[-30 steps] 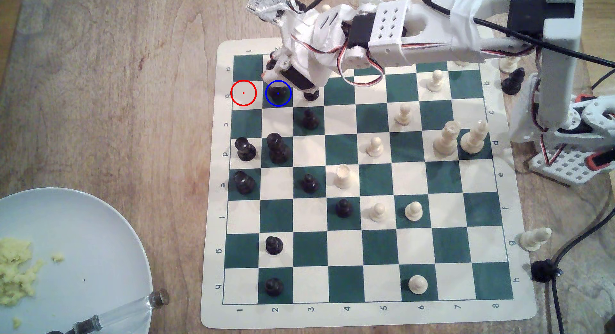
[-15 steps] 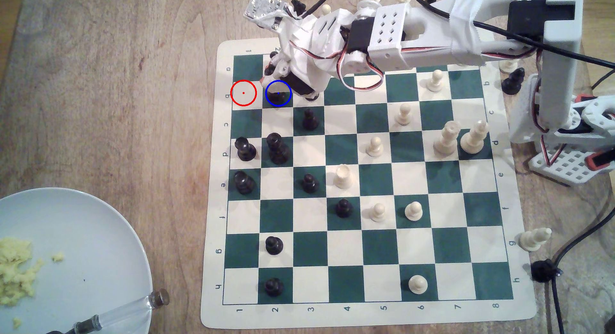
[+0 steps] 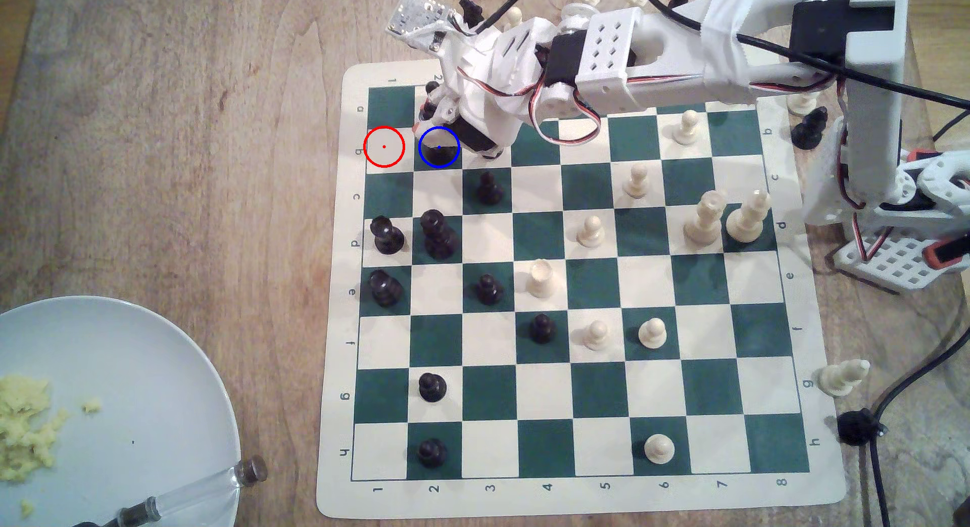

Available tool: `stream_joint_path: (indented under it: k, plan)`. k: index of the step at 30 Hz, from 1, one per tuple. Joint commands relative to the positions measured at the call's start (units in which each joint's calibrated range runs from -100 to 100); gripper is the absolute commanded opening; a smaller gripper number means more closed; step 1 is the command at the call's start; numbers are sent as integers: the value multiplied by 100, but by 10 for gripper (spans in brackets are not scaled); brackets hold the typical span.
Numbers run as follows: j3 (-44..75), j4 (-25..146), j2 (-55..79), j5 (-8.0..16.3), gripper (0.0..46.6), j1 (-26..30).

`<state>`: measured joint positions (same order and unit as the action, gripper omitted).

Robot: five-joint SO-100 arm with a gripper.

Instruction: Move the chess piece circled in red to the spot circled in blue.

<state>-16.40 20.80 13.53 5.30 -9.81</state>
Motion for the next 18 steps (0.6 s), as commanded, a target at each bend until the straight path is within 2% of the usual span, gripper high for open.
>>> stream_joint_path:
  k: [1,7,10,11,13,18]
  plan:
    - [335,-49,-88,-15,25,-9]
    - [289,1,-292,-15,82,-9]
    - [253,17,-351,-15,96,-32]
    - [181,17,-419,10,139,-48]
    - [144,17,-479,10,168,-56]
    - [135,58,-708,10,194,-71]
